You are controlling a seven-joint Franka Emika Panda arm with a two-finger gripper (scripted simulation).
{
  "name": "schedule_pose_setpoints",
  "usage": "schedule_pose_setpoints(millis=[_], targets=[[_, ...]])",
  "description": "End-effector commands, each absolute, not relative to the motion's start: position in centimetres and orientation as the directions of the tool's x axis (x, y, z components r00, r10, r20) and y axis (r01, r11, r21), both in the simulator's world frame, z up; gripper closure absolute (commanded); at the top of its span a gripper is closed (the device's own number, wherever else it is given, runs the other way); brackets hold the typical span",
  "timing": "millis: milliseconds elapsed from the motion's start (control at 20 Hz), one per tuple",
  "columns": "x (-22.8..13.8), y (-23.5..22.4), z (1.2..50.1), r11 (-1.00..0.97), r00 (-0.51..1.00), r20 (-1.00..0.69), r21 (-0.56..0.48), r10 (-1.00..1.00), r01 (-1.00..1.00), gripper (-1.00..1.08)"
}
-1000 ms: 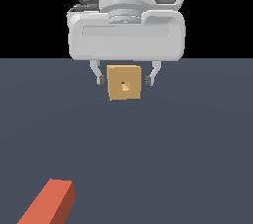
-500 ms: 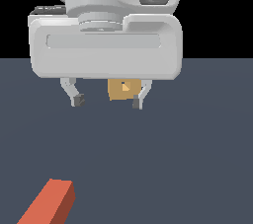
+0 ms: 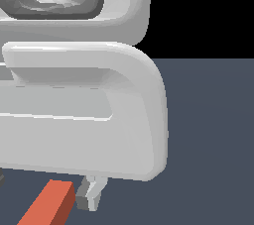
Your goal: Insert the peg into the horizontal hole in a box.
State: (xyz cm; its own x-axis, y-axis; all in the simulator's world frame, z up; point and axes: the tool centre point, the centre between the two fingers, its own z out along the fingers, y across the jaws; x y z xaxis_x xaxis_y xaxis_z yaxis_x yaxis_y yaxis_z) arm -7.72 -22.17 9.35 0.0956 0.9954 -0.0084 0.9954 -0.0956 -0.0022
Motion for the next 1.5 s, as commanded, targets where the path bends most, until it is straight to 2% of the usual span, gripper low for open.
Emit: schedule_pose_setpoints(millis=[0, 500, 1000, 1450], targets=[[-8.7, -24.4, 8.5, -0.098, 0.098, -0.006, -0.001, 0.995, 0.995, -0.92], [-10.6, -29.2, 6.7, -0.105, 0.105, 0.000, 0.000, 0.994, 0.994, -0.92], [-10.6, -29.3, 6.4, -0.106, 0.106, 0.000, 0.000, 0.994, 0.994, -0.92], [-10.6, -29.2, 2.7, -0.106, 0.106, 0.000, 0.000, 0.994, 0.994, -0.92]])
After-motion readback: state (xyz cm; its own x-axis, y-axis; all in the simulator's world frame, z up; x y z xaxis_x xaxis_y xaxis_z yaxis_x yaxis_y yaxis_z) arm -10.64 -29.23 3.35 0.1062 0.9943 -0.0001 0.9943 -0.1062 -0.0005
